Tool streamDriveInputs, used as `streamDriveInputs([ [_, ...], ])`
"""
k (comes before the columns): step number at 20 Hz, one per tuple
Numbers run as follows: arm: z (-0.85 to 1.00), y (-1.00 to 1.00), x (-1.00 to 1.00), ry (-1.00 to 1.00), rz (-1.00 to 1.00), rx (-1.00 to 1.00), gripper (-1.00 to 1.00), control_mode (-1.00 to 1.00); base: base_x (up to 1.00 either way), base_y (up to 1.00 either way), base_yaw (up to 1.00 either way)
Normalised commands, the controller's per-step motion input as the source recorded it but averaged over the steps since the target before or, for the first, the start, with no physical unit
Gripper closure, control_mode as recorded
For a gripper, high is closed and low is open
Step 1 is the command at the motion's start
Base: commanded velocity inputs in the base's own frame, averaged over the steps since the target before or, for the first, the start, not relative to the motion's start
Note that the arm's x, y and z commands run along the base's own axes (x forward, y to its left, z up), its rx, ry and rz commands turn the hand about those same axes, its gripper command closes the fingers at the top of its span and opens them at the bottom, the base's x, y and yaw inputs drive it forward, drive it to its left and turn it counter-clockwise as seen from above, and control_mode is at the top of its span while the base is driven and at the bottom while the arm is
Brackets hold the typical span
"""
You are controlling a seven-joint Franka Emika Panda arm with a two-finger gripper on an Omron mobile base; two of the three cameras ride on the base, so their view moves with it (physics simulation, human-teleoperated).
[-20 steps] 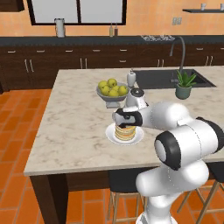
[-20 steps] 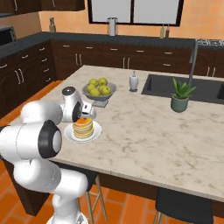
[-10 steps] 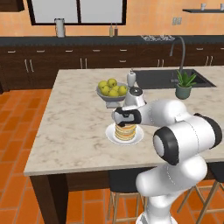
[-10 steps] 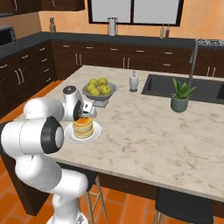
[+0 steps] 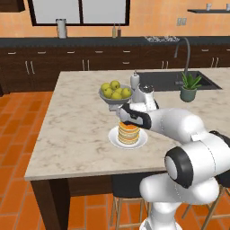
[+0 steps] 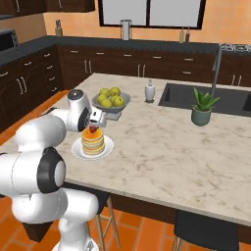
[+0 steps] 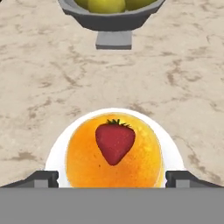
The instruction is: Take the strawberry from the fridge and place it on top of the pancake, located on the dining counter.
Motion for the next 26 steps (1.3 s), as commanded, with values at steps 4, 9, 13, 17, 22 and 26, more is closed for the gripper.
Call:
streamDriveInputs([
  [4, 0.39, -0.19, -0.28, 0.0, 0.0, 0.06, -1.0, -1.0, 0.0, 0.0, 0.0],
  [9, 0.1, -0.42, -0.32, 0.0, -0.01, 0.03, -1.0, -1.0, 0.0, 0.0, 0.0],
  [13, -0.02, -0.44, -0.28, 0.0, -0.06, 0.0, -1.0, -1.0, 0.0, 0.0, 0.0],
  [17, -0.16, -0.54, -0.49, 0.0, -0.09, 0.0, -1.0, -1.0, 0.0, 0.0, 0.0],
  [22, -0.16, -0.62, -0.72, 0.0, -0.11, 0.0, -1.0, -1.0, 0.0, 0.0, 0.0],
  [26, -0.18, -0.62, -0.78, 0.0, -0.11, 0.0, -1.0, -1.0, 0.0, 0.0, 0.0],
])
